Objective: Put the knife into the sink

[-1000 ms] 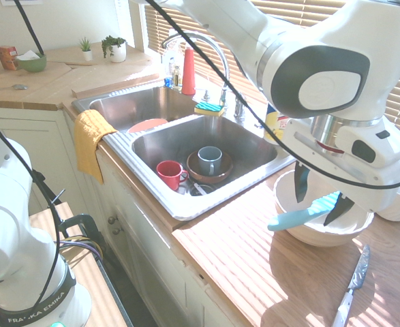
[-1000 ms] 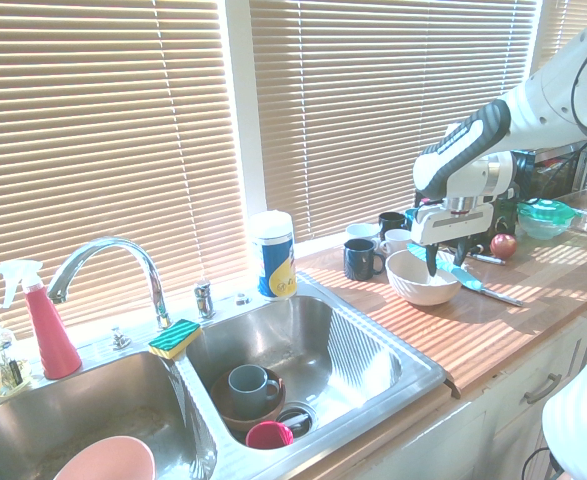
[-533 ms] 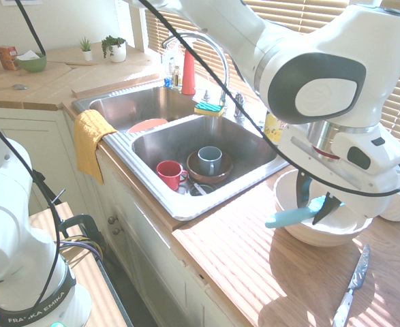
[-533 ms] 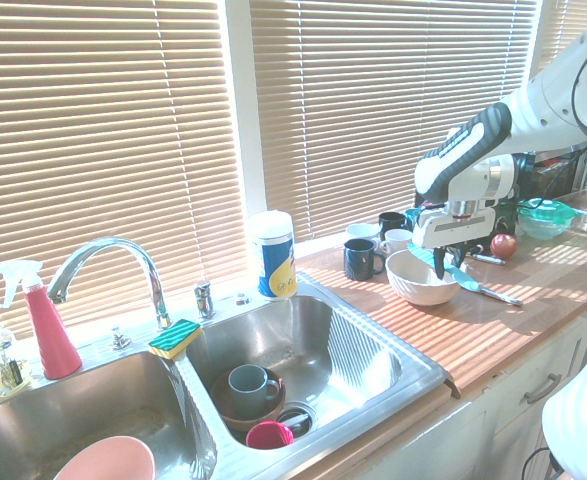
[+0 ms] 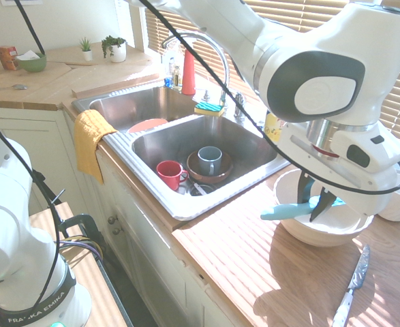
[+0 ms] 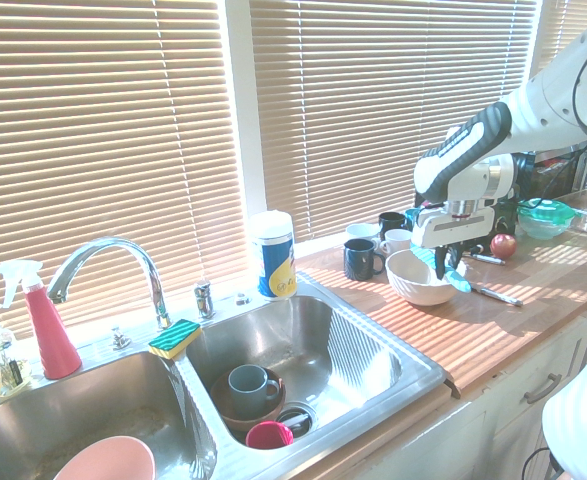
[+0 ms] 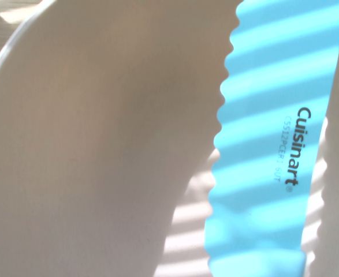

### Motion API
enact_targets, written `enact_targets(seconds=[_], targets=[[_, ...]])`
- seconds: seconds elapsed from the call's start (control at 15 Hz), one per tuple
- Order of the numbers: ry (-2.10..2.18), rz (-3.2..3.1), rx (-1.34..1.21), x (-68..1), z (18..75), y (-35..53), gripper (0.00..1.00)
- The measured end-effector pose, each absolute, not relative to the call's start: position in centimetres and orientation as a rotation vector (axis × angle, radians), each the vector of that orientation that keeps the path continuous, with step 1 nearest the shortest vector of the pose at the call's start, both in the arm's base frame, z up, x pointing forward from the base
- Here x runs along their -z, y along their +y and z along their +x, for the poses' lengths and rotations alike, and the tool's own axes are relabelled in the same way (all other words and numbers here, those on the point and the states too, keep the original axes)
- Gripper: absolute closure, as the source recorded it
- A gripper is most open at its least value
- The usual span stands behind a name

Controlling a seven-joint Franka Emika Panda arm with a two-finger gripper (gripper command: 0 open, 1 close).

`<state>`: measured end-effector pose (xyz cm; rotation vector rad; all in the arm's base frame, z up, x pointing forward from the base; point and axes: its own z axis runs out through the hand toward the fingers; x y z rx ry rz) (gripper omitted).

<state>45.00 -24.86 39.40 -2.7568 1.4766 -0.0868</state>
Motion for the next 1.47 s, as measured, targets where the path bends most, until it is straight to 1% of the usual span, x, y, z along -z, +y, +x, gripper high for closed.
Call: enact_targets(seconds=[0.2, 0.4, 0.6, 0.73, 0.93, 1.07, 1.2, 1.47], targets=[[1.453, -2.759, 0.137, -41.3, 45.2, -24.2, 1.0], [1.4, -2.758, 0.228, -46.8, 45.0, -22.3, 1.0], [1.271, -2.798, 0.306, -51.2, 45.8, -15.3, 1.0], [1.165, -2.843, 0.327, -52.0, 46.8, -8.6, 1.0], [1.019, -2.918, 0.298, -50.1, 46.9, 1.5, 1.0], [0.959, -2.945, 0.294, -47.9, 46.2, 6.0, 1.0], [0.953, -2.946, 0.31, -44.6, 45.8, 7.2, 1.0], [0.974, -2.93, 0.281, -37.0, 47.0, 6.3, 1.0]])
